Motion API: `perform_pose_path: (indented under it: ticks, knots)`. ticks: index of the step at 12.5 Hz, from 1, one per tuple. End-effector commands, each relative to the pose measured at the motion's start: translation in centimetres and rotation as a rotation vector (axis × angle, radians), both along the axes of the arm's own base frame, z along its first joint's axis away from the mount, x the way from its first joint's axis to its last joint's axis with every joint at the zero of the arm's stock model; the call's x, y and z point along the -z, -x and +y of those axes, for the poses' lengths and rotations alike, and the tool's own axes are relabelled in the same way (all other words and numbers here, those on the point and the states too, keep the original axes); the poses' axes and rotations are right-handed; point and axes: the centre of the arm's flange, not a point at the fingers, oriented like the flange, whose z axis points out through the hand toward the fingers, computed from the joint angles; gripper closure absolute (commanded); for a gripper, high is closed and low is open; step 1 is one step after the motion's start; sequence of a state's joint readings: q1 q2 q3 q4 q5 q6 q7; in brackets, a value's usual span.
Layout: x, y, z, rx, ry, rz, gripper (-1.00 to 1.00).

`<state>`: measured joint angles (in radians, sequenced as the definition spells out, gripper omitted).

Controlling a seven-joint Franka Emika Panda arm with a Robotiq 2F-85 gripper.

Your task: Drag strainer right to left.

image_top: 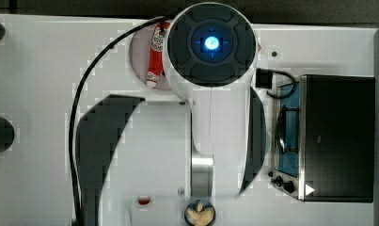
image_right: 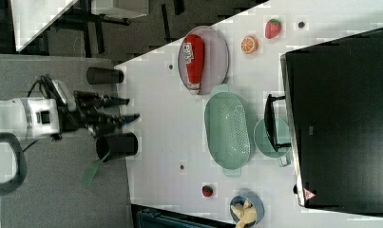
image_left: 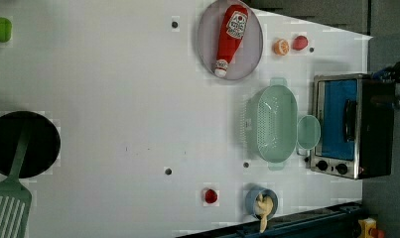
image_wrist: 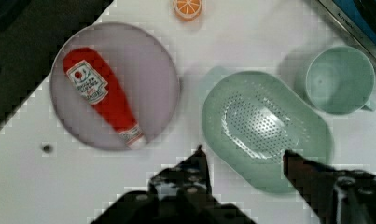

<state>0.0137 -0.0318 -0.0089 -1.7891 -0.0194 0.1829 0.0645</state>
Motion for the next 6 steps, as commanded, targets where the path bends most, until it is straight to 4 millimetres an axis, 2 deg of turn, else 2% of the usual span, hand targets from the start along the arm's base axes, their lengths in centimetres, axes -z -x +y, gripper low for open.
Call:
perform_pose_path:
  ticks: [1,3,4,6]
  knots:
    - [-7.6,14.8,-5.8,0.090,-0.003,0.008,-0.60]
    - [-7.4,14.7,-5.7,0.089,-0.002,0.011,-0.99]
    - [-7.0,14.4,-5.5,0.085,-0.002,0.020,-1.00]
    - [-4.5,13.5,-4.7,0.070,0.003,0.076,-1.00]
